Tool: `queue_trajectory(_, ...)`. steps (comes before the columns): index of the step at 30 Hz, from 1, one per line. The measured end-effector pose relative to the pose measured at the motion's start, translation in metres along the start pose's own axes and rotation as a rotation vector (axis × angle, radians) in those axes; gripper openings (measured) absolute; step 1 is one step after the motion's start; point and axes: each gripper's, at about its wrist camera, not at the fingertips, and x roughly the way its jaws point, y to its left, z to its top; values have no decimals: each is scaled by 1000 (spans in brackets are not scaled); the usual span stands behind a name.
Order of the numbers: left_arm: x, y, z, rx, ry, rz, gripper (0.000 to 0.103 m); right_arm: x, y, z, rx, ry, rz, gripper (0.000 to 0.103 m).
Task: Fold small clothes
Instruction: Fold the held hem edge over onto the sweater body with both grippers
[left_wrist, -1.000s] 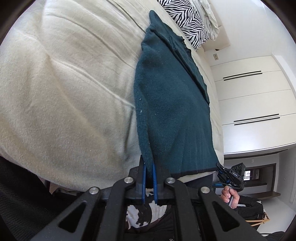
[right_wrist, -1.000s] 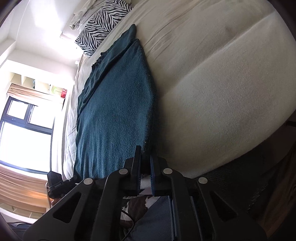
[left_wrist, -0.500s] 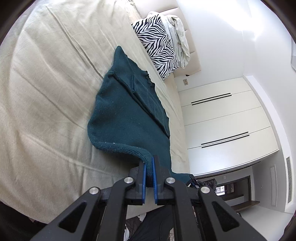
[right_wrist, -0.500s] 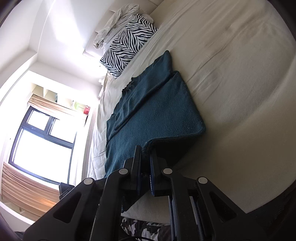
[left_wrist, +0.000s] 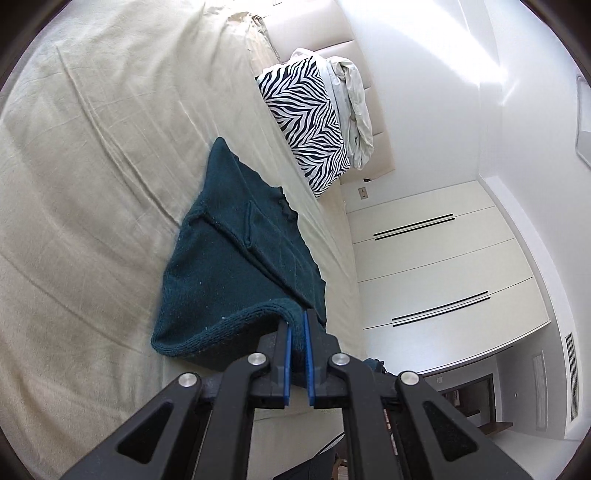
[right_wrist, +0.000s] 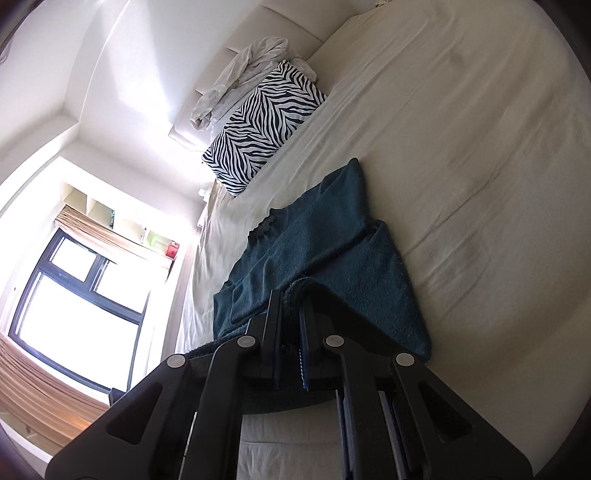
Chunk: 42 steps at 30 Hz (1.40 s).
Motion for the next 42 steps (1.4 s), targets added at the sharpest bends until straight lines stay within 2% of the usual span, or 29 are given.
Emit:
queue_trajectory(8,26,4,38,-31,-27,-20,7,41,14,46,-48,-42,-61,7)
queue_trajectory(19,82,-4,100,17,-33,17,7,127,16,104,-45,-51,-132,7)
queue_trajectory(29,138,12,149,7,-23,81,7,219,-3,149,-16,-18,-211,7)
queue_trajectory(38,177,39,179,-14,-23,169,7,289,-21,169,11,28,-261,7)
queue_trajectory(39,180,43,180,-18,-21,179,10,296,-24,170,14,37,-271,8)
queue_trajectory(40,183,46,180,-21,-18,189,26,301,-27,170,21,46,-281,8)
queue_trajectory(41,183,48,180,-24,-21,202,48,305,-30,170,35,51,-278,8)
queue_trajectory(42,181,48,179,-25,-32,205,54,306,-34,170,51,53,-271,10)
